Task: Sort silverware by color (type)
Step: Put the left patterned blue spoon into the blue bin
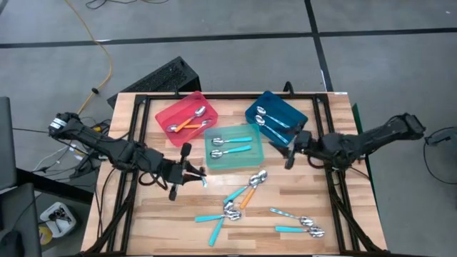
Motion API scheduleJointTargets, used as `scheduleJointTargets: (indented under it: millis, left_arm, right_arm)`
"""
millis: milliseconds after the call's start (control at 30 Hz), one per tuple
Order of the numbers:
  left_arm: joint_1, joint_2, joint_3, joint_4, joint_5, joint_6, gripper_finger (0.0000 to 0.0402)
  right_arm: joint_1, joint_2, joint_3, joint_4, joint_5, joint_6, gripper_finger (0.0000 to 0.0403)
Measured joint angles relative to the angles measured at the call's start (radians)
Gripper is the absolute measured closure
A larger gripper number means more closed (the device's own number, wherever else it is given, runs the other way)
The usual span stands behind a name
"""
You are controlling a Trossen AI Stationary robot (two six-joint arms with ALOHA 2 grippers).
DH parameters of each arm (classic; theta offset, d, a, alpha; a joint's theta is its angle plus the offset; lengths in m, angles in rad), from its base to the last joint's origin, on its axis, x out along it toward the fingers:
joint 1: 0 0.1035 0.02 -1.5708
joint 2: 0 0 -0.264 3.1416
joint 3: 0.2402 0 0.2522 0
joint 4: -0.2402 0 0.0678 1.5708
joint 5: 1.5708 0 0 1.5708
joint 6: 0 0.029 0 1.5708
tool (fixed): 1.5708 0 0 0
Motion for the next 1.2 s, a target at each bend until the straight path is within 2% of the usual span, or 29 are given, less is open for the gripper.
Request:
scheduleJointTargets:
  millis: [167,433,633,767,933,1033,1200]
  left_arm:
    - [0.09,0.017,0.0,0.056,0.112,0.0,0.039]
    - [0.249,0.016,0.0,0.103,0.285,-0.028,0.039]
    - [0.328,0.062,0.001,0.115,0.346,-0.046,0.039]
    - [0.35,0.121,0.001,0.113,0.354,-0.045,0.039]
    - [0.366,0.174,0.0,0.203,0.374,-0.027,0.039]
    - [0.386,0.194,0.0,0.209,0.38,-0.021,0.039]
    - [0.446,0.198,0.0,0.207,0.413,-0.021,0.039]
  right_arm:
    - [-0.046,0.129,-0.068,0.283,-0.143,0.0,0.0133]
    - [-0.054,0.325,-0.019,0.45,-0.15,-0.105,0.0133]
    - [-0.065,0.409,0.059,0.486,-0.148,-0.173,0.0133]
    - [-0.089,0.458,0.112,0.483,-0.147,-0.168,0.0133]
    - [-0.125,0.533,0.169,0.466,-0.186,-0.128,0.0128]
    - [-0.141,0.59,0.206,0.466,-0.228,-0.116,0.0117]
    - [-0.14,0.656,0.252,0.461,-0.24,-0.12,0.0084]
